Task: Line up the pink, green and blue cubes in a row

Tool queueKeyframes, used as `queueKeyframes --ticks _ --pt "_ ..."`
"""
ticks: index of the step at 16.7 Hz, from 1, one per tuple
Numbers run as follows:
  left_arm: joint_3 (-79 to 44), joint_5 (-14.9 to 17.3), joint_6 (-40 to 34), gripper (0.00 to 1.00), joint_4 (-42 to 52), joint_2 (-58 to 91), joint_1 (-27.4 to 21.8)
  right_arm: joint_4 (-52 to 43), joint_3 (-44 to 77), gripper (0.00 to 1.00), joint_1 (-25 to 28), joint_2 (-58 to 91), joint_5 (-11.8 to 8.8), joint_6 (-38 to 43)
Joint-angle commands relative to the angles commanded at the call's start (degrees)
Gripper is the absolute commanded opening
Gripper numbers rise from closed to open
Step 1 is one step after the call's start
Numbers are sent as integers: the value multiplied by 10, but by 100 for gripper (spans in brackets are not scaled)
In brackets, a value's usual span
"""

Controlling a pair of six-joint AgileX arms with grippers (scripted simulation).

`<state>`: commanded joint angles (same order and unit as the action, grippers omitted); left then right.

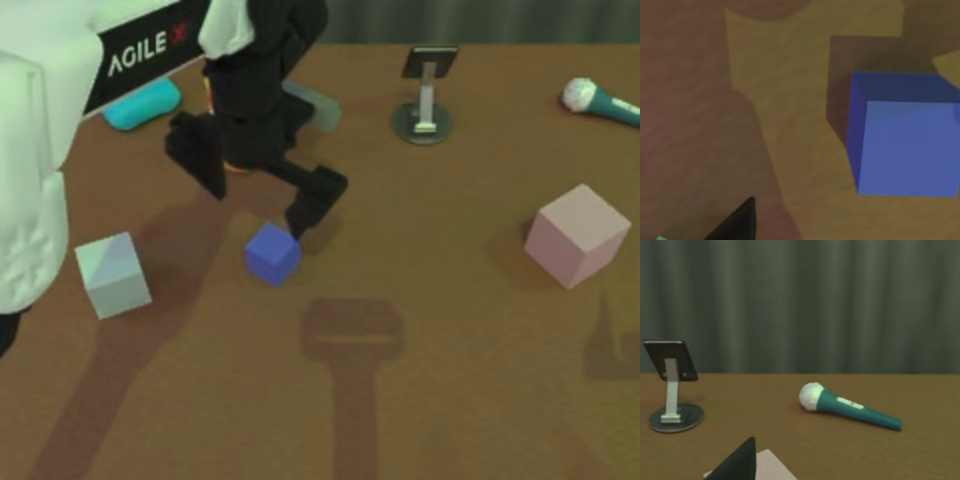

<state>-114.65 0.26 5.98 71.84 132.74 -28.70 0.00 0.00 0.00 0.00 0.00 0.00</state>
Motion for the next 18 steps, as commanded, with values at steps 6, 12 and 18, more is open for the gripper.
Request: queueKeyframes --ticks 6,12,18 --pt "64 0 2 100 -93 27 -2 0 0 100 0 0 0 0" --pt "117 0 2 100 -169 53 -2 0 0 100 0 0 0 0" --pt "117 0 2 70 -169 53 -2 0 0 100 0 0 0 0"
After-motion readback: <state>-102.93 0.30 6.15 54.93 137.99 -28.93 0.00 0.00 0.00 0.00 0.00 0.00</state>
